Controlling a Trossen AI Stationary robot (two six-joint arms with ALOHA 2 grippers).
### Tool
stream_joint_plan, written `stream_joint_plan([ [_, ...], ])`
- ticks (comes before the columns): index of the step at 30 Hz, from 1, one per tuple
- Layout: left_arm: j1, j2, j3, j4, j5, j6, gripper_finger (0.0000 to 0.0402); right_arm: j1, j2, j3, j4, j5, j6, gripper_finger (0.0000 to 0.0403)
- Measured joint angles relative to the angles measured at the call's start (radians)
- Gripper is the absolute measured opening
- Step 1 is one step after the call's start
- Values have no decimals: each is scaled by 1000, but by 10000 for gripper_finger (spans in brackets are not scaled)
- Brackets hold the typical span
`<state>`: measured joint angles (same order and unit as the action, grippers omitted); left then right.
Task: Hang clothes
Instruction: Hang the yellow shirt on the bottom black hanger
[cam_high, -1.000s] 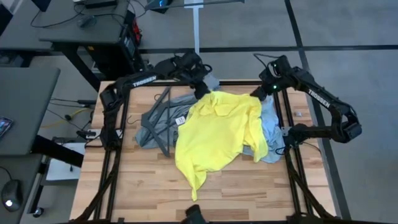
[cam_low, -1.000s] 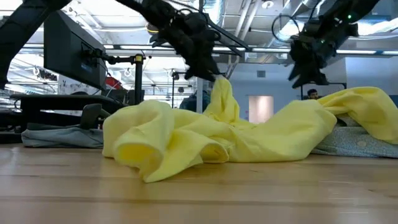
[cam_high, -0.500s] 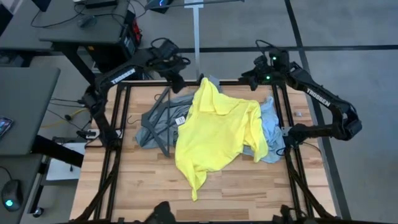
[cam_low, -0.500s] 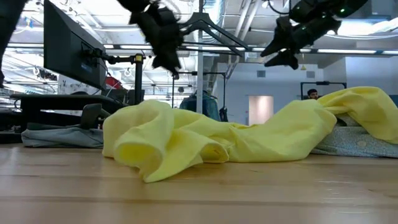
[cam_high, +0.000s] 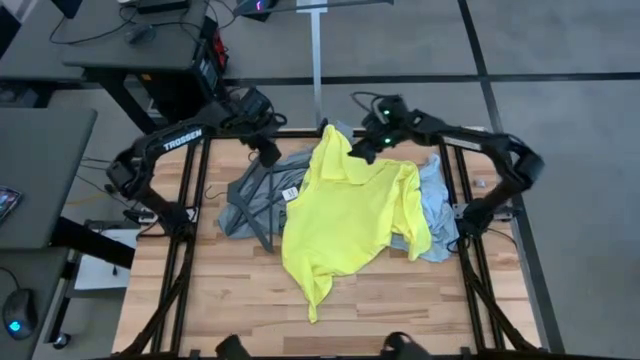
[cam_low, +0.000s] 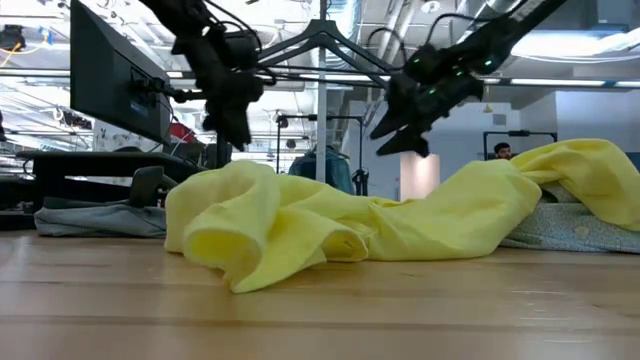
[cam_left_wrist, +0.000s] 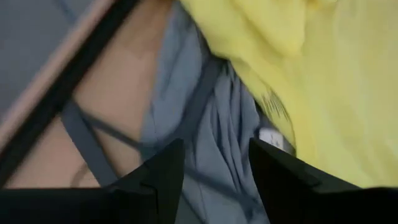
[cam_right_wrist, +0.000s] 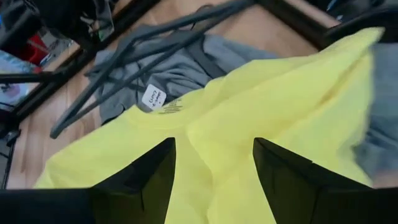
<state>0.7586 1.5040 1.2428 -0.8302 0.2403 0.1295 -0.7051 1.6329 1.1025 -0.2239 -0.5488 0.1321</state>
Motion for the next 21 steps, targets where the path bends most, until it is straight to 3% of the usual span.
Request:
stream_joint_plan([
  [11,22,-179,-283,112,-3,-153,161,84,226,208,-3,0,-32,202],
  [17,54,-169,-350,144,-201,-257,161,103,270,260,-4,-1,-27,202],
  [21,81,-109,-354,104,-222,-214,161,118,272,262,-10,-1,-27,202],
])
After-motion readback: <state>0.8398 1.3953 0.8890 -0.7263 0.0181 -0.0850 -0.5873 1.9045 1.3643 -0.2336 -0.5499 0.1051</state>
